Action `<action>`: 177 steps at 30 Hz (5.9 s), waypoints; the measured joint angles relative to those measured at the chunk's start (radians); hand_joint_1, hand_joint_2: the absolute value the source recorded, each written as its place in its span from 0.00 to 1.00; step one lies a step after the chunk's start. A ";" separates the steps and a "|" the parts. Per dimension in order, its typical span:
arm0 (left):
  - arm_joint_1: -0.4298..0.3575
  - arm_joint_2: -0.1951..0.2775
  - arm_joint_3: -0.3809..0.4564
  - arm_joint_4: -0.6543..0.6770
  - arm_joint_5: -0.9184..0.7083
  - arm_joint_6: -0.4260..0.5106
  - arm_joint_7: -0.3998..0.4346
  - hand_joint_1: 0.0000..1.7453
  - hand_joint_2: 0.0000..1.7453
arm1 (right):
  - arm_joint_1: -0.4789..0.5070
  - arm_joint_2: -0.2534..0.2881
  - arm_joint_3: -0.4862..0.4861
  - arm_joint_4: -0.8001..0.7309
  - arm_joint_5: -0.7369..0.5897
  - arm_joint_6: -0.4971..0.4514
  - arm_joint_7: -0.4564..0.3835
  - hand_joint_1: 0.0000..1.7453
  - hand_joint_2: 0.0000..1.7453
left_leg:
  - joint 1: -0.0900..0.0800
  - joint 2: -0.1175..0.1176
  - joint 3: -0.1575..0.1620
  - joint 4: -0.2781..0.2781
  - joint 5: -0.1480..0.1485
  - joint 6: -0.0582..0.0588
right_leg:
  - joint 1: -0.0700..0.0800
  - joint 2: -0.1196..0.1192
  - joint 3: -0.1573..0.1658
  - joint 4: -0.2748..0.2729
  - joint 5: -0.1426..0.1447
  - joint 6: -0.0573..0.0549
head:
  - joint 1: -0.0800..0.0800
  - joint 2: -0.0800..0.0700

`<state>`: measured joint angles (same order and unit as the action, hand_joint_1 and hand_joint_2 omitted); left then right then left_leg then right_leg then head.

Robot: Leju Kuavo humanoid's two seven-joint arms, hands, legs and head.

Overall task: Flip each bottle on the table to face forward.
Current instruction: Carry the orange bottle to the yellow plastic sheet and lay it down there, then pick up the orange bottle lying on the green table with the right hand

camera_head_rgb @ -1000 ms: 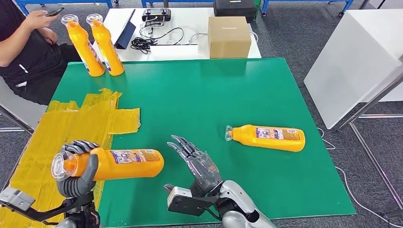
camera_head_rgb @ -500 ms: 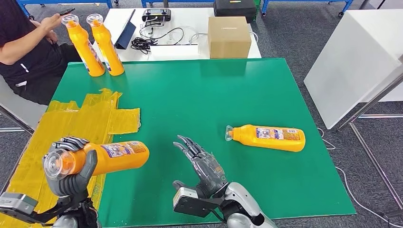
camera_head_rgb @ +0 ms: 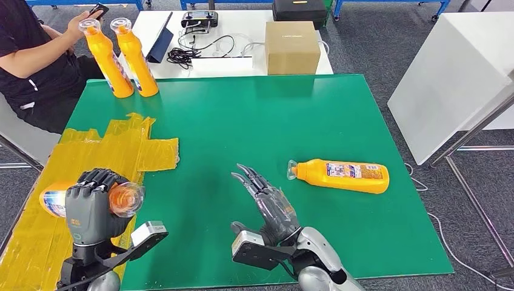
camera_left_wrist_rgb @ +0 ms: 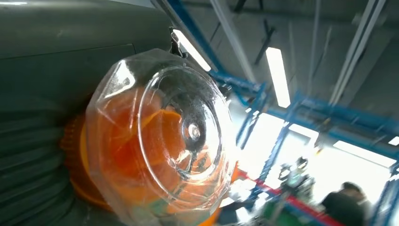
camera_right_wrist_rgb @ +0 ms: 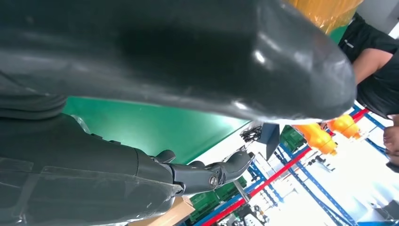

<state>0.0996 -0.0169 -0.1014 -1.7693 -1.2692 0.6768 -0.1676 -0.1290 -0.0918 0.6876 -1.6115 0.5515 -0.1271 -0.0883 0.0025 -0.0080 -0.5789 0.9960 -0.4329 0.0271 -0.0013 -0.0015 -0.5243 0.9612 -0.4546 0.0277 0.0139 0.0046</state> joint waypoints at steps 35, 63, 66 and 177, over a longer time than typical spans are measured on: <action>-0.008 0.099 -0.033 0.198 0.007 -0.159 0.101 1.00 1.00 | 0.019 0.002 -0.019 -0.025 0.024 0.022 0.027 0.00 0.00 | 0.000 0.000 0.000 0.000 0.000 0.000 | 0.000 0.000 0.000 0.000 0.000 0.000 | 0.000 0.000; 0.000 0.134 -0.009 0.231 0.138 -0.272 0.035 0.00 0.00 | 0.018 0.014 -0.020 -0.025 0.028 0.052 0.029 0.00 0.00 | 0.000 0.000 -0.001 0.000 0.000 0.000 | 0.000 0.000 0.000 0.000 0.000 0.000 | 0.000 0.000; 0.000 0.134 -0.008 0.231 0.138 -0.272 0.035 0.00 0.00 | 0.018 0.014 -0.020 -0.025 0.028 0.052 0.029 0.00 0.00 | 0.000 0.000 -0.001 0.000 0.000 0.000 | 0.000 0.000 0.000 0.000 0.000 0.000 | 0.000 0.000; 0.109 -0.101 0.085 -0.032 1.589 -0.943 -0.262 0.00 0.00 | 0.139 -0.278 -0.591 0.101 0.368 0.054 0.112 0.00 1.00 | -0.002 -0.001 -0.001 0.001 -0.002 0.007 | -0.002 -0.002 0.003 -0.005 0.002 0.004 | 0.001 0.000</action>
<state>0.2081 -0.1183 -0.0164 -1.8013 0.3201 -0.2663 -0.4295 0.0102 -0.3700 0.0965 -1.5105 0.9197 -0.0736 0.0240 0.0001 -0.0092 -0.5803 0.9972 -0.4344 0.0338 -0.0031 -0.0036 -0.5217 0.9565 -0.4527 0.0316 0.0154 0.0046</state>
